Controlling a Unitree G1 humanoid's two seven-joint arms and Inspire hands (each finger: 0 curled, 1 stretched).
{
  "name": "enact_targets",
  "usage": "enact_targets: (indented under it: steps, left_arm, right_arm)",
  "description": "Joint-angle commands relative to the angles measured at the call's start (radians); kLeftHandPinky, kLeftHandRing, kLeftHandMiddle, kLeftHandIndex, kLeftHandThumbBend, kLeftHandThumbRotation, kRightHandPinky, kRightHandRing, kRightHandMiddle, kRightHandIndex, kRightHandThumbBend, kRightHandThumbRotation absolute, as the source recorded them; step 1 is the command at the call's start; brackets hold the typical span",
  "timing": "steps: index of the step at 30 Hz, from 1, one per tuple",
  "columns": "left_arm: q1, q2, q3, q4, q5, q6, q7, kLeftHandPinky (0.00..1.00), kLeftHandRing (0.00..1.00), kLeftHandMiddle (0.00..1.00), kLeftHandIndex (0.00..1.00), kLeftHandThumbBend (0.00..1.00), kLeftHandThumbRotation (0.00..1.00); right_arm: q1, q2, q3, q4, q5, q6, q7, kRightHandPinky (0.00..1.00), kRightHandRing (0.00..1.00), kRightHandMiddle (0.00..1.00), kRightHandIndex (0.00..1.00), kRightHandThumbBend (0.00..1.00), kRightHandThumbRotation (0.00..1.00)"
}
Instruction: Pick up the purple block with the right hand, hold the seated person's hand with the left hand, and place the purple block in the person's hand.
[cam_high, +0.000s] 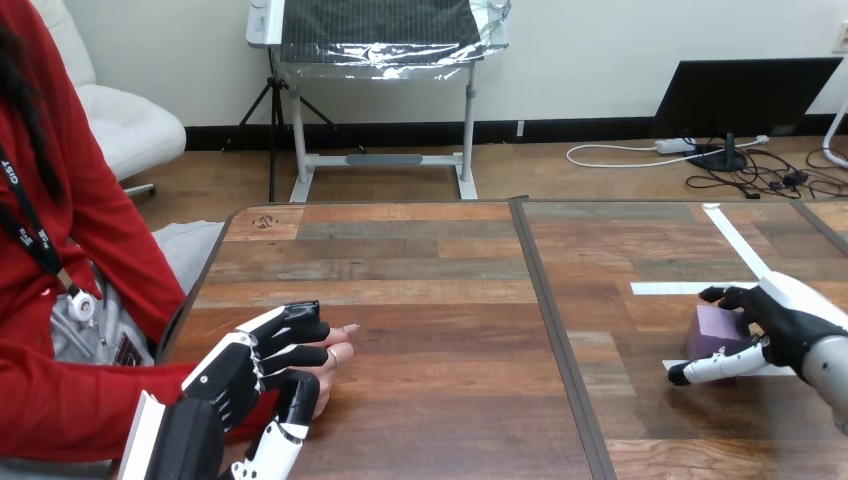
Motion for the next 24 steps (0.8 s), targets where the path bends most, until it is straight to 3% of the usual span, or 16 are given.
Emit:
enact_targets:
  steps: [1, 4, 13, 24]
  left_arm:
    - [-0.038, -0.004, 0.007, -0.018, -0.001, -0.018, 0.005, 0.64, 0.7, 0.74, 0.76, 0.33, 0.61]
    - [-0.038, -0.005, 0.006, -0.023, -0.001, -0.013, 0.005, 0.64, 0.7, 0.74, 0.76, 0.33, 0.61]
    - [-0.04, -0.006, 0.005, -0.018, -0.004, -0.023, 0.006, 0.64, 0.7, 0.74, 0.76, 0.33, 0.61]
    - [-0.039, -0.008, -0.001, -0.02, -0.017, -0.021, 0.002, 0.64, 0.7, 0.74, 0.75, 0.32, 0.6]
  right_arm:
    - [-0.106, -0.026, -0.02, -0.017, 0.022, -0.003, 0.0, 0.75, 0.89, 0.9, 0.88, 0.95, 0.23]
    - [-0.107, -0.027, -0.036, -0.017, 0.041, -0.009, 0.021, 0.76, 0.88, 0.9, 0.88, 0.94, 0.16]
    - [-0.109, -0.028, -0.028, -0.022, 0.035, -0.003, 0.003, 0.73, 0.86, 0.88, 0.85, 0.93, 0.04]
    - [-0.11, -0.027, -0.018, -0.017, 0.023, 0.002, -0.019, 0.73, 0.83, 0.84, 0.83, 0.89, 0.0]
